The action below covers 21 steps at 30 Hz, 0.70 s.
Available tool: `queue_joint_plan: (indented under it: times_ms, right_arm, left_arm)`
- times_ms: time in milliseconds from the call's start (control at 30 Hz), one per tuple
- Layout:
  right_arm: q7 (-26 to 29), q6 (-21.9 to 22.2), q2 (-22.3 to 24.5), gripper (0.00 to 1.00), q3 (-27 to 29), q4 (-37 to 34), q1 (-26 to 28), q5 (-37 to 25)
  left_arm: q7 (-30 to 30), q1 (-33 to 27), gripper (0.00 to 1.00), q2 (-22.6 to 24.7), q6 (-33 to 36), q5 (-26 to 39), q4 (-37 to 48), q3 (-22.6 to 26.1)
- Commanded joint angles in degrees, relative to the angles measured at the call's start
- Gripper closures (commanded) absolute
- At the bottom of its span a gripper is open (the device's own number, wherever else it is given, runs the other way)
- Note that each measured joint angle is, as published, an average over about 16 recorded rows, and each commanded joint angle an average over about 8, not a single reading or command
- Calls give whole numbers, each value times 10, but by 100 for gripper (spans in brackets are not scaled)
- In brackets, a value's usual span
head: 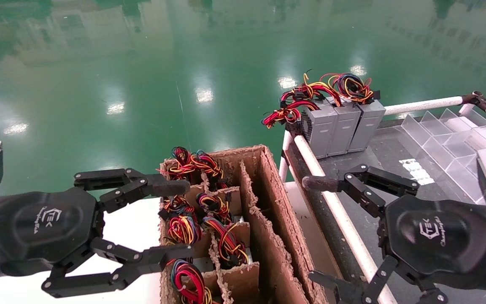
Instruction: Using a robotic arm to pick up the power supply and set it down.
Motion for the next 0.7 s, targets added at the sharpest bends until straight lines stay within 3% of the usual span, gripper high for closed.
queue_joint_plan:
  times_ms: [33,700]
  right_arm:
    - [0,0,0,0,0,0,0,0]
    - [0,0,0,0,0,0,0,0]
  left_arm:
    - [0,0,100,0,0,0,0,0]
    - [0,0,100,0,0,0,0,0]
